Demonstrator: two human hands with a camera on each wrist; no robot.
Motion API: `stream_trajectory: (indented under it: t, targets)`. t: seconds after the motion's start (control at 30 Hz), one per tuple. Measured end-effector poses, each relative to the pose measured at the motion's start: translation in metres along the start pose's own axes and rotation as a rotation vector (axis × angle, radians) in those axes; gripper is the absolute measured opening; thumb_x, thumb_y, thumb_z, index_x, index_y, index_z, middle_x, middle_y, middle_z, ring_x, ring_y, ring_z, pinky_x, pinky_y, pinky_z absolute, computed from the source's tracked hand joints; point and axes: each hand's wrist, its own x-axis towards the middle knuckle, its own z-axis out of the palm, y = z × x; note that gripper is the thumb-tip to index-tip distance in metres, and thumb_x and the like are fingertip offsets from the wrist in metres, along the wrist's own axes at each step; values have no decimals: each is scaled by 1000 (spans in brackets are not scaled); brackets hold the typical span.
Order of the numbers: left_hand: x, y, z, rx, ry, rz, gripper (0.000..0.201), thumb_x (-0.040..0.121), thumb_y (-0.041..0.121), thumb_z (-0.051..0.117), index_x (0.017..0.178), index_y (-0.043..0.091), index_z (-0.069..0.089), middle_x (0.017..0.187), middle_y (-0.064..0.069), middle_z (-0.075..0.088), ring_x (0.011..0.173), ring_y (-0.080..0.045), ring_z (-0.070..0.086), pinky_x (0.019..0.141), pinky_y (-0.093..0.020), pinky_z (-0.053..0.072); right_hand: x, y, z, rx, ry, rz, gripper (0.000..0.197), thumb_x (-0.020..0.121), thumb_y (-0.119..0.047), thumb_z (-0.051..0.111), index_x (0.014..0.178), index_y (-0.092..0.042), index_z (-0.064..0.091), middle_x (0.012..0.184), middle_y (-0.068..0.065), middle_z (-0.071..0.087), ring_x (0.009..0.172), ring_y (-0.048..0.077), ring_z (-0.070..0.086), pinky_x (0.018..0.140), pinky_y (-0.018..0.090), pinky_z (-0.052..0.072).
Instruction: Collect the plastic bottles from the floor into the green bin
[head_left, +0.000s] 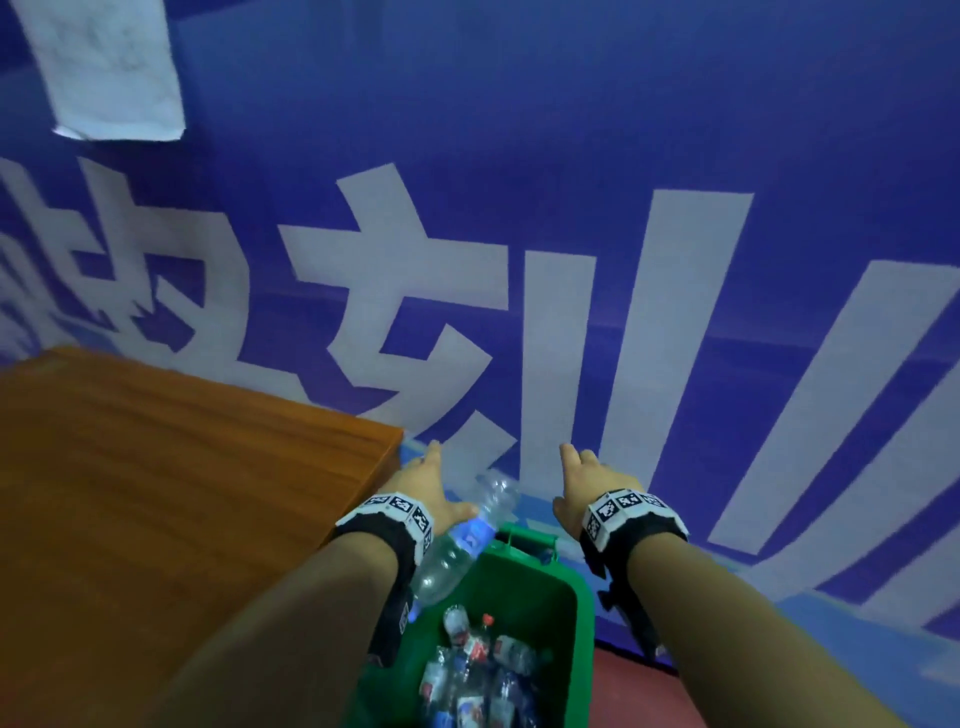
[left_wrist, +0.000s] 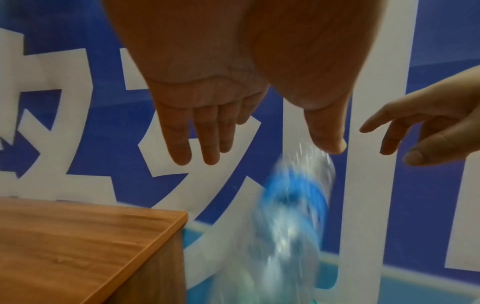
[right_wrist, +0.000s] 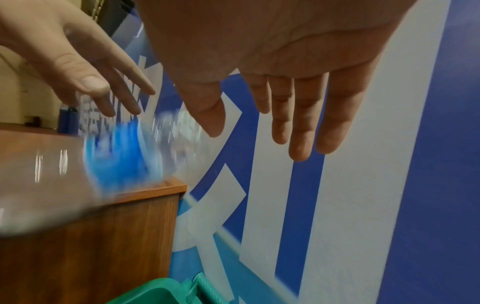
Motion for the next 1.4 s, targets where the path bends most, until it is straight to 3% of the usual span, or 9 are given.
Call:
stream_trajectory:
  t: [0.17,0.3,0.47,0.6,0.73,0.87,0.97,1.17,1.4]
  targets:
    - [-20,-19,-37,-16,130,-124,102,83,53,68,156,19,5,155,-10,30,137,-29,41,109,-39,39,14,-31,-22,-11,38,-125,76,95,-37,52,155,-20,9,148,6,37,122,31,52,89,43,50]
    - [-59,-63,-74,-74,230,-248,98,87,51,65,157,21,2,160,-9,22,140,-29,37,111,-40,38,12,-91,-40,-38,54,-272,78,95,-38,51,156,-19,7,152,6,33,129,31,47,97,44,47]
    - [-171,-177,-110,-160,411,-520,96,87,51,64,156,22,3,160,-8,20,141,-29,35,112,-42,36,-37,-246,-47,-154,46,-581,84,95,-37,55,157,-18,1,156,6,28,133,29,45,101,45,46]
    - [-332,-297,-102,-200,537,-852,98,85,54,64,155,19,5,156,-11,29,137,-32,40,110,-45,38,-146,-391,-19,-264,51,-939,85,96,-38,52,157,-18,-3,155,5,27,133,26,43,102,42,46]
    - [-542,-380,-62,-248,631,-1227,99,85,54,64,155,16,6,154,-15,30,137,-36,40,110,-47,37,-308,-515,41,-331,33,-1308,79,97,-36,51,157,-20,2,153,4,29,130,24,45,99,42,48]
    - [-760,-410,10,-316,678,-1628,95,80,51,69,151,18,16,146,-12,42,129,-36,47,106,-48,41,-499,-593,110,-346,-14,-1696,75,96,-38,51,155,-25,8,150,2,33,130,24,46,95,41,47]
    - [-889,-400,74,-395,693,-1902,85,78,49,67,144,15,26,136,-15,48,122,-37,53,101,-47,44,-619,-619,155,-395,-59,-1903,74,96,-38,51,155,-23,10,152,2,32,134,25,42,100,42,45]
    - [-1017,-384,140,-481,671,-2164,85,80,50,66,144,14,24,136,-14,48,119,-35,54,98,-43,47,-761,-662,214,-474,-98,-2117,73,95,-37,53,155,-23,12,145,-1,38,122,21,51,89,37,50]
    - [-1069,-478,135,-555,687,-2162,82,84,47,66,145,13,23,138,-13,46,119,-30,55,98,-40,48,-829,-776,267,-565,-130,-2122,73,94,-34,52,154,-26,14,146,-1,37,123,21,50,86,37,50]
